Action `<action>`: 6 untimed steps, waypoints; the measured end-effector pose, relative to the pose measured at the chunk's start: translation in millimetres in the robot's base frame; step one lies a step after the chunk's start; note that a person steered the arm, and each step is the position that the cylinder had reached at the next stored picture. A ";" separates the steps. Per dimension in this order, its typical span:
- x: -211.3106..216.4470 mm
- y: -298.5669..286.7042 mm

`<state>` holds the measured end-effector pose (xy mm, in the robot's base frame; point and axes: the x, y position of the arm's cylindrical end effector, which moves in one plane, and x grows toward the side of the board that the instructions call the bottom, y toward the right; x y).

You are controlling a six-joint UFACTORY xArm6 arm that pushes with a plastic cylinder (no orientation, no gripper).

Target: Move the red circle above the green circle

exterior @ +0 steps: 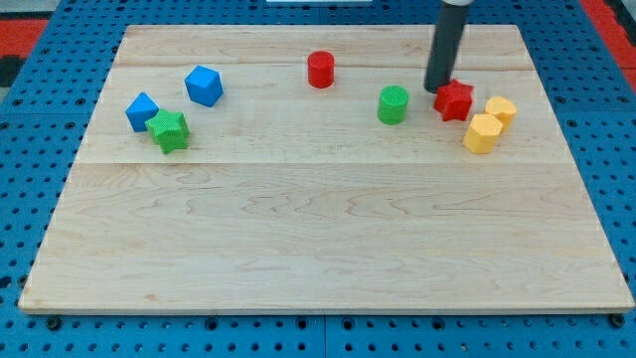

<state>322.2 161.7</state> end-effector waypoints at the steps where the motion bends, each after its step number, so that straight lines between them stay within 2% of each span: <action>1: -26.3 -44.7; 2: -88.5 -110.6; 3: -95.2 -211.3; 4: -47.7 -228.3; 5: -29.3 -144.8; 6: -35.7 -82.1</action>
